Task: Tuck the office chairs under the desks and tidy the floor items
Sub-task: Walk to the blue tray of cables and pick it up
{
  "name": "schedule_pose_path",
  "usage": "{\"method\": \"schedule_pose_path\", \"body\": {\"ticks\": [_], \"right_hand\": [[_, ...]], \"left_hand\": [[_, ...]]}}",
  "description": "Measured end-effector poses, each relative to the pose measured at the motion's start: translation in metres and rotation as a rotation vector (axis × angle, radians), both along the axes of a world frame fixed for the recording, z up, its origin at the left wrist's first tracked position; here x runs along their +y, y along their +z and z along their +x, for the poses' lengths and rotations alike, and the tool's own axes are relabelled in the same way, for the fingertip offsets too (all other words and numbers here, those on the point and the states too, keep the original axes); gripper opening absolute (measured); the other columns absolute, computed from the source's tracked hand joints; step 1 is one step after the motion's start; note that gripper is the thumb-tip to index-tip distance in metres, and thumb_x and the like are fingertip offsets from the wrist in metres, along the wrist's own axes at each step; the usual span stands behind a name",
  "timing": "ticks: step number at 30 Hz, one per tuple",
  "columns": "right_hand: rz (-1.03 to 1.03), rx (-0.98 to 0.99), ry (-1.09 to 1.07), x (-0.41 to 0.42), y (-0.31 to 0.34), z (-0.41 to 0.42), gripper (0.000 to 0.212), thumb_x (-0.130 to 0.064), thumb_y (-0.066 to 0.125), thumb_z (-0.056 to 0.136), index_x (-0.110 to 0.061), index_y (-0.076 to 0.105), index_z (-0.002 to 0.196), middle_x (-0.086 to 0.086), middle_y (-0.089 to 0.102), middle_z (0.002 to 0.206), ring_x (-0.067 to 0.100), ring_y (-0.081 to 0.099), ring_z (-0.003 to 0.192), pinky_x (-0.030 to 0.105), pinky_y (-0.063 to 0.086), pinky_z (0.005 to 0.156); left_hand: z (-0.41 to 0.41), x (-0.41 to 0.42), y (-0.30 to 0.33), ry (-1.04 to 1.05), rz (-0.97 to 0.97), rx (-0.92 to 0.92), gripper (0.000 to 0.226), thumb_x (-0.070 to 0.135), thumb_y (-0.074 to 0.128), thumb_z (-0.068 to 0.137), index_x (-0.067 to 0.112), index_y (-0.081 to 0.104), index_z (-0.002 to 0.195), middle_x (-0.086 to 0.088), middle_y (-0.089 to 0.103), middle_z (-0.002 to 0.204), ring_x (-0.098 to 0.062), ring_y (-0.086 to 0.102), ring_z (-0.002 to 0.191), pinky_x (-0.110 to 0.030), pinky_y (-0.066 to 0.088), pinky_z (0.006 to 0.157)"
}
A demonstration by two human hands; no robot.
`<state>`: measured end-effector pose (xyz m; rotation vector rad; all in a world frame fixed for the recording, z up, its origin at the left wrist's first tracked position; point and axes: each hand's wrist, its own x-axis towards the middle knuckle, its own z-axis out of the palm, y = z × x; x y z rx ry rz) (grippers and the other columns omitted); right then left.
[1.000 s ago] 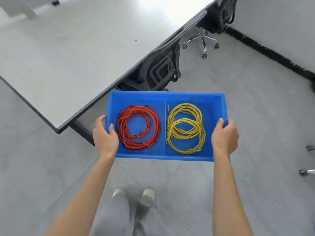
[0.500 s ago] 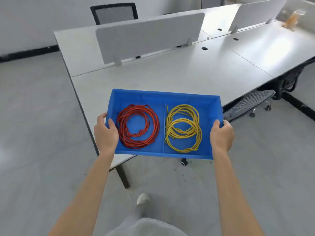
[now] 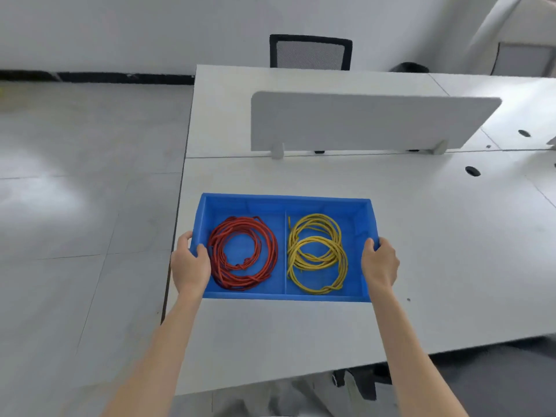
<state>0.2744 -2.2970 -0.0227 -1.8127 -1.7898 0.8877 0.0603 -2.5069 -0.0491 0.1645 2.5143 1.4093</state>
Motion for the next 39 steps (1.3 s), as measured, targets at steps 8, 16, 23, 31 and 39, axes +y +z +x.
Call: {"method": "schedule_pose_path", "body": {"ticks": [8, 16, 23, 31, 39], "right_hand": [[-0.017, 0.004, 0.172, 0.093, -0.002, -0.076, 0.034, -0.016, 0.039, 0.091, -0.014, 0.028, 0.059, 0.000, 0.035, 0.060, 0.026, 0.037, 0.067, 0.035, 0.031, 0.061], [-0.070, 0.009, 0.223, 0.149, -0.019, -0.153, 0.034, -0.008, 0.038, 0.087, -0.015, 0.026, 0.057, 0.000, 0.032, 0.058, 0.024, 0.035, 0.067, 0.035, 0.030, 0.061], [-0.103, -0.034, 0.212, 0.180, -0.039, -0.191, 0.034, -0.007, 0.038, 0.088, -0.014, 0.028, 0.057, 0.001, 0.033, 0.058, 0.025, 0.037, 0.066, 0.034, 0.030, 0.058], [-0.092, -0.071, 0.197, 0.194, -0.066, -0.203, 0.021, -0.008, 0.036, 0.091, -0.004, 0.040, 0.070, 0.012, 0.047, 0.071, 0.030, 0.042, 0.069, 0.035, 0.033, 0.061], [0.005, -0.144, 0.245, 0.191, -0.069, -0.201, 0.026, -0.011, 0.034, 0.096, 0.006, 0.052, 0.103, 0.024, 0.059, 0.097, 0.037, 0.050, 0.085, 0.039, 0.037, 0.072]], "left_hand": [[-0.045, 0.062, 0.003, 0.092, -0.069, 0.031, 0.037, 0.008, 0.042, 0.093, 0.006, 0.046, 0.129, -0.020, 0.054, 0.127, -0.036, 0.049, 0.115, -0.042, 0.039, 0.095], [-0.125, 0.118, -0.005, 0.069, -0.158, -0.004, 0.042, 0.009, 0.039, 0.093, 0.009, 0.040, 0.135, -0.019, 0.050, 0.133, -0.037, 0.048, 0.118, -0.043, 0.038, 0.099], [-0.161, 0.148, -0.019, 0.039, -0.193, -0.032, 0.042, 0.008, 0.037, 0.094, 0.008, 0.039, 0.136, -0.017, 0.047, 0.137, -0.035, 0.044, 0.123, -0.042, 0.037, 0.100], [-0.180, 0.166, -0.043, 0.018, -0.250, 0.015, 0.042, 0.013, 0.036, 0.096, 0.013, 0.037, 0.138, -0.020, 0.048, 0.134, -0.037, 0.046, 0.120, -0.043, 0.040, 0.096], [-0.175, 0.166, -0.047, 0.049, -0.297, 0.088, 0.042, 0.018, 0.036, 0.096, 0.016, 0.038, 0.138, -0.019, 0.050, 0.130, -0.036, 0.049, 0.116, -0.042, 0.042, 0.090]]}}
